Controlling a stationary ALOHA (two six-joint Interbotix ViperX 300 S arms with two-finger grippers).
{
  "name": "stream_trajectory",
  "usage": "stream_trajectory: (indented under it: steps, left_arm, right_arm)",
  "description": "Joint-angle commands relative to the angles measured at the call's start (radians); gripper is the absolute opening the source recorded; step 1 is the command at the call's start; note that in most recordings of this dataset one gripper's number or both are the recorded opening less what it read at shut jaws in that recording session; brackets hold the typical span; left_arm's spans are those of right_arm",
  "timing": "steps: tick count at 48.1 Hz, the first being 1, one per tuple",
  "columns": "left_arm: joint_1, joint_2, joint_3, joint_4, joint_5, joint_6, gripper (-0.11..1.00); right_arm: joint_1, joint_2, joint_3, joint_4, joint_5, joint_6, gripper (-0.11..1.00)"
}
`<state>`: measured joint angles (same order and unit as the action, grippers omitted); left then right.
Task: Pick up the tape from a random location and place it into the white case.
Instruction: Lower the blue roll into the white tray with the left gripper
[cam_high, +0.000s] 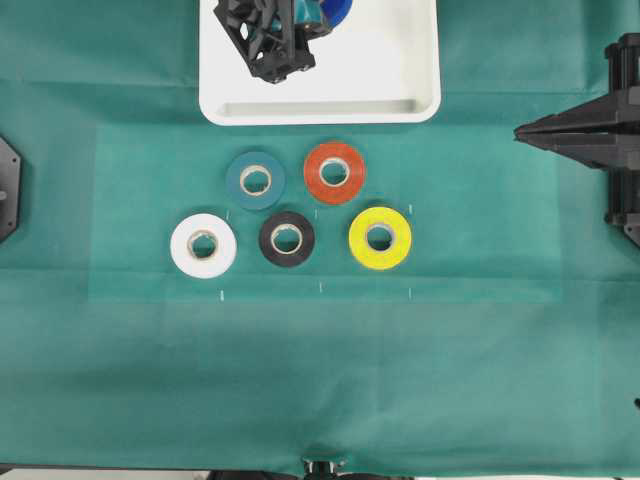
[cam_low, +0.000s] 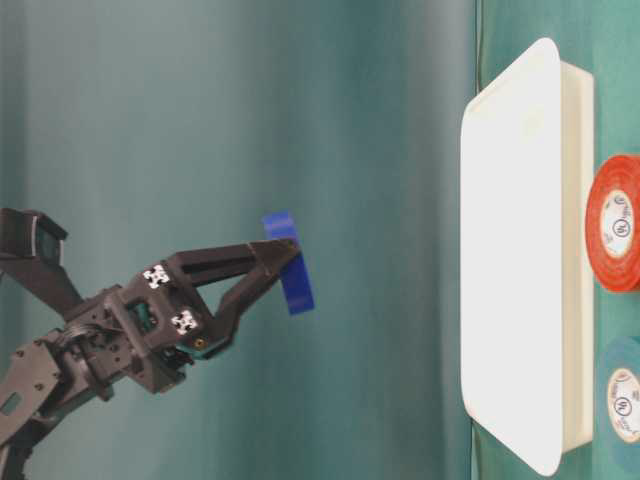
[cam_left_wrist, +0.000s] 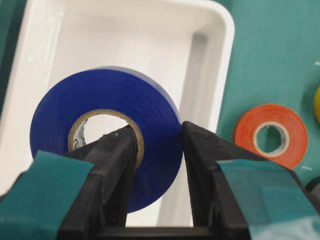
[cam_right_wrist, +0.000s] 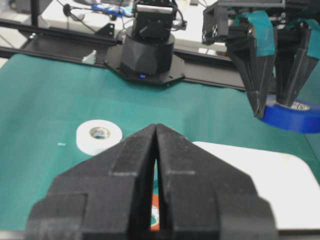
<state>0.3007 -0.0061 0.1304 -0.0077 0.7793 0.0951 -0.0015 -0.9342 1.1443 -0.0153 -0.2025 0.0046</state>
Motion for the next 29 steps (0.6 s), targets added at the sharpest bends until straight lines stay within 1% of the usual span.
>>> stream_trajectory:
  steps: [1,17,29]
  left_arm:
    - [0.002,-0.026,0.014,0.002,-0.021,0.000,0.26]
    - [0.009,0.029,0.100,0.003,-0.112,0.000,0.26]
    - [0.020,0.094,0.152,0.002,-0.207,0.000,0.26]
  right_arm:
    - [0.003,0.006,-0.018,-0.002,-0.005,-0.002,0.00]
    - [0.003,0.006,-0.018,-0.002,-0.006,-0.002,0.00]
    - [0.002,0.008,-0.018,-0.002,-0.005,-0.002,0.00]
